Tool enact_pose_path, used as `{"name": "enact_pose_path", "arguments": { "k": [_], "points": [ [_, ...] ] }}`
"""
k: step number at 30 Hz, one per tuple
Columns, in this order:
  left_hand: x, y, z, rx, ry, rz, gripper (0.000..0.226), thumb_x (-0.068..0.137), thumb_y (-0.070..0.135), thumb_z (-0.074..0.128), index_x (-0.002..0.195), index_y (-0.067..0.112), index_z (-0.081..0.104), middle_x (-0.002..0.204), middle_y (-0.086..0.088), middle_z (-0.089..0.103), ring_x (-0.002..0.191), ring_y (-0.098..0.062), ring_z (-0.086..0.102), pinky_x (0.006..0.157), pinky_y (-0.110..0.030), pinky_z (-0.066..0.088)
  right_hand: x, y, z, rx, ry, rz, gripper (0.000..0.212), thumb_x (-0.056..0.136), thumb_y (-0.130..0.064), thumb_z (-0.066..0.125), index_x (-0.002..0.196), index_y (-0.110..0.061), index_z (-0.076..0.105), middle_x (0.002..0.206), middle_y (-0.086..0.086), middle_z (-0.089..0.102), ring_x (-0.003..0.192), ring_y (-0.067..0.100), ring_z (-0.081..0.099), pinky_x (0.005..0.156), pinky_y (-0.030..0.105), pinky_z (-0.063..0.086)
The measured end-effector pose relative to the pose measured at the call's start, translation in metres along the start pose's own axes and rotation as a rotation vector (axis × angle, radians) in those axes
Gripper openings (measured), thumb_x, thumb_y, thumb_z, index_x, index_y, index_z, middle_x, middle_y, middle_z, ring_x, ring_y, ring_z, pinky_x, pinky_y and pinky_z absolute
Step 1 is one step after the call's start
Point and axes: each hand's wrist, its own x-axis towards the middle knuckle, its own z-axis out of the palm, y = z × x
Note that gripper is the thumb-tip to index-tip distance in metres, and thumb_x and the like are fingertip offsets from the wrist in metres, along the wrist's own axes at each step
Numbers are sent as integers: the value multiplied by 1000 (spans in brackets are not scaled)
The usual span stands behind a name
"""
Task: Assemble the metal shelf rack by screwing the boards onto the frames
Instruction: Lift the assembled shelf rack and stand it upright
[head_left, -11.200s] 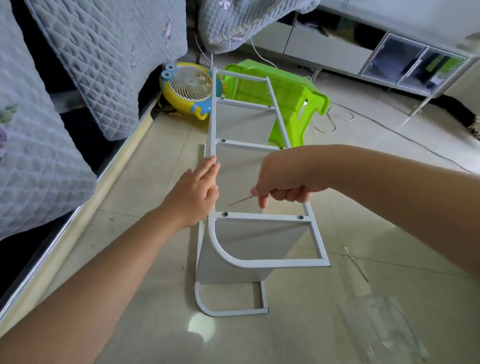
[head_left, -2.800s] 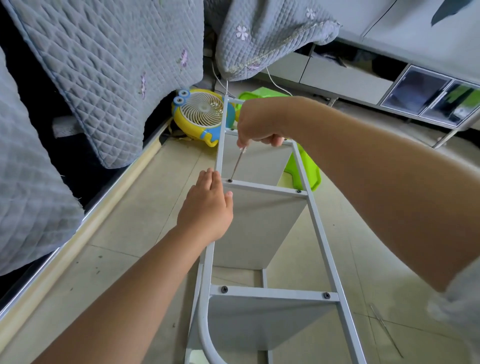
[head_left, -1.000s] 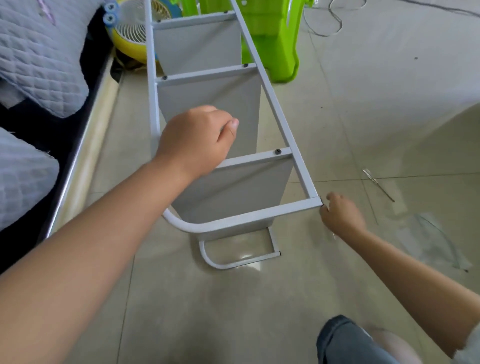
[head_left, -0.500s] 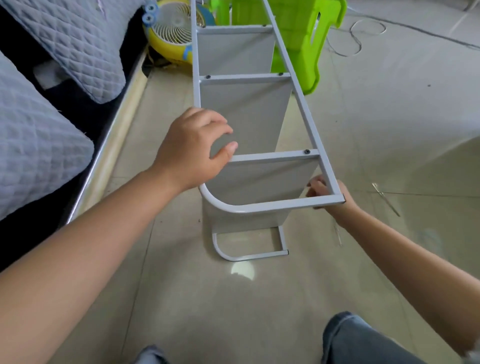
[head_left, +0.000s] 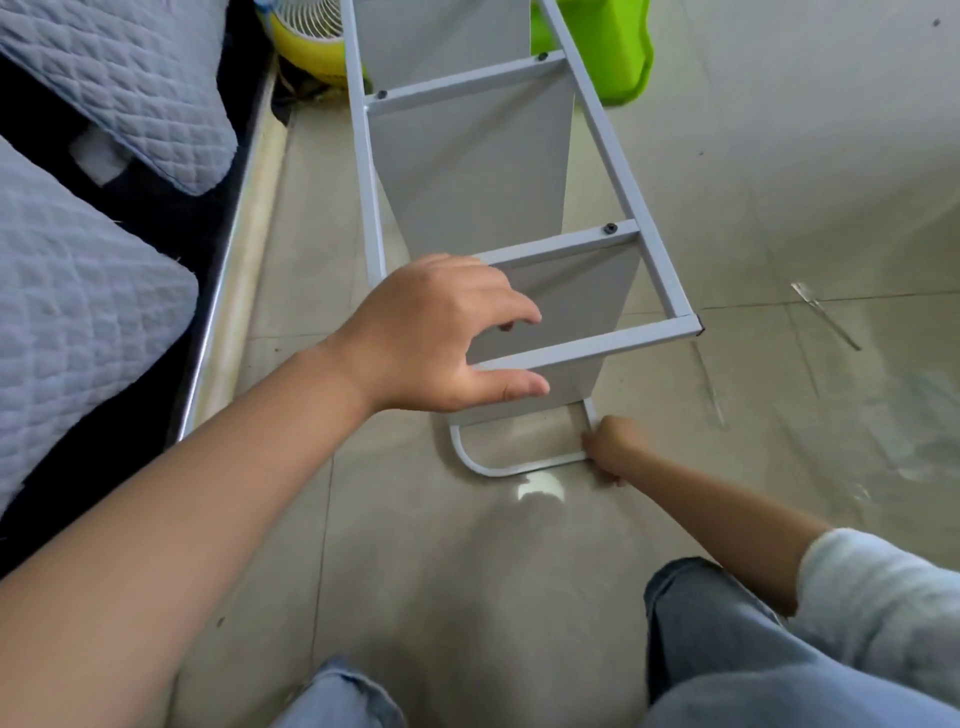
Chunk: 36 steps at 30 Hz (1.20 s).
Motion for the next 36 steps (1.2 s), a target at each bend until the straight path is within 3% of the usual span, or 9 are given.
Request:
{"name": "enact_pose_path", "arguments": {
  "k": [6,12,15,17,21,23,26,32,36],
  "points": [
    [3,14,5,113,-89,10,54,69,29,44,119,14,57,54,5,57,44,-17,55,43,-16,38,-4,6,-3,-113,49,-81,29,95,-15,38,110,-2,60,109,17,62,102,30,59,78,28,44],
    [15,23,3,189,-92,51,40,68,26,41,89,13,72,39,5,49,31,-19,47,40,-13,14,-13,9,-18,-166,99,-78,28,91,-9,45,112,0,62,118,15,60,111,29,57,85,28,46],
    [22,24,2,171,-82,29,40,69,26,37,85,11,71,38,4,47,30,-21,44,41,-12,8,-5,20,-28,40,232,-79,14,89,-8,48,76,-4,52,98,21,61,96,35,58,70,32,40],
    [28,27,4,165,-60,10,37,70,26,38,86,12,68,39,5,47,30,-20,44,41,-12,15,3,28,-32,232,325,-53,31,88,-7,49,64,-13,31,77,17,54,83,35,56,64,33,37],
    [44,34,5,89,21,-20,32,70,25,41,96,19,58,38,5,44,31,-18,43,37,-13,18,-1,31,-51,886,469,184,21,82,2,53,80,-11,37,77,14,47,68,30,57,68,42,56],
    [52,32,4,31,89,-34,40,69,23,43,95,9,71,38,2,46,32,-20,45,35,-11,26,1,32,-66,1169,441,237,22,84,7,49,87,-10,36,76,13,45,49,24,59,48,29,56],
    [68,36,-10,16,121,-54,43,69,21,43,94,3,72,38,0,45,31,-22,44,36,-10,30,-6,31,-94,1197,427,281,13,85,8,44,83,-4,40,68,16,48,26,12,52,32,19,45],
    [103,52,-79,27,84,-80,42,68,21,41,91,4,72,37,-1,43,31,-23,42,36,-11,27,-68,4,-147,1154,433,332,15,85,6,43,95,-4,40,89,20,49,50,25,53,52,34,47],
    [124,55,-131,-3,48,-120,40,69,20,41,91,3,70,37,-1,39,31,-23,31,37,-12,27,-123,-9,-183,1124,465,400,8,85,4,42,85,-4,41,78,12,47,53,24,53,58,38,51]
  ]
}}
